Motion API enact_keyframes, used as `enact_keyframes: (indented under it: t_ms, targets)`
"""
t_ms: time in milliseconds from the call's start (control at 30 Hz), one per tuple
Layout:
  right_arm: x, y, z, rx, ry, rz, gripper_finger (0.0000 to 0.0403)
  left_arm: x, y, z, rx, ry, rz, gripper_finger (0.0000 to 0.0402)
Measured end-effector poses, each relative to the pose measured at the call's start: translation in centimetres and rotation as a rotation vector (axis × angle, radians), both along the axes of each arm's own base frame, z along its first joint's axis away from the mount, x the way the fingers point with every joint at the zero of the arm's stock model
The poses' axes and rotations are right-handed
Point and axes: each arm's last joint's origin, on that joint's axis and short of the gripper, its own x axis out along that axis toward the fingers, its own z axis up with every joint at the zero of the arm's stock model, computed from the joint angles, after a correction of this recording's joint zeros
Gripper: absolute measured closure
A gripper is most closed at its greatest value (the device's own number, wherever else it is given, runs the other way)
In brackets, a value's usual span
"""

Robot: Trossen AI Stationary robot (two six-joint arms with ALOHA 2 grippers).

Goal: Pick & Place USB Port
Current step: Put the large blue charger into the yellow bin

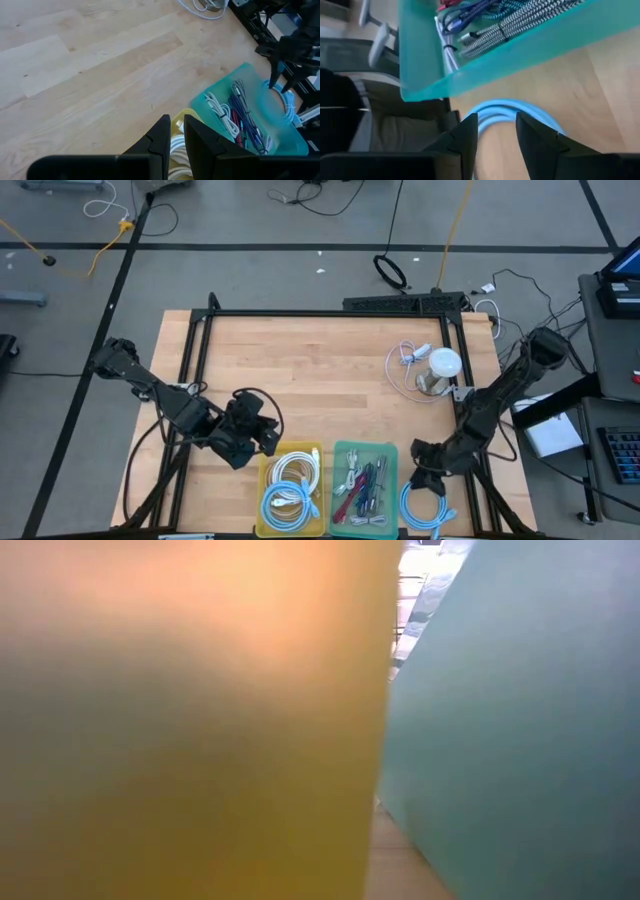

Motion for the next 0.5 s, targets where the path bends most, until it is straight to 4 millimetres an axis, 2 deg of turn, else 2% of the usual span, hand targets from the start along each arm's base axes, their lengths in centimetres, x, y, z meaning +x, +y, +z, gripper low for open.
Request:
enact_keyframes:
  t_ms: [100,267,367,500]
  targets:
    - [0.2,-0.5,-0.3,0.017,0.054,-0.019,0.0278,0.0,-0.1,0.0,-0.009,0.003,-0.008,0.0346]
    - [-0.6,-1.0,-1.0,-0.06,0.255,0.054,0.0278,-0.2,-0.4,0.0,-0.015,0.008,-0.026,0.0346]
    - [-0.9,-0.8,-0.6,-0.106,0.336,0.11,0.0278,-0.2,-0.4,0.0,-0.016,0.008,-0.027,0.0346]
    - [-0.8,-0.5,1.1,-0.191,0.361,0.178,0.0278,-0.2,-0.4,0.0,-0.015,0.009,-0.027,0.0346]
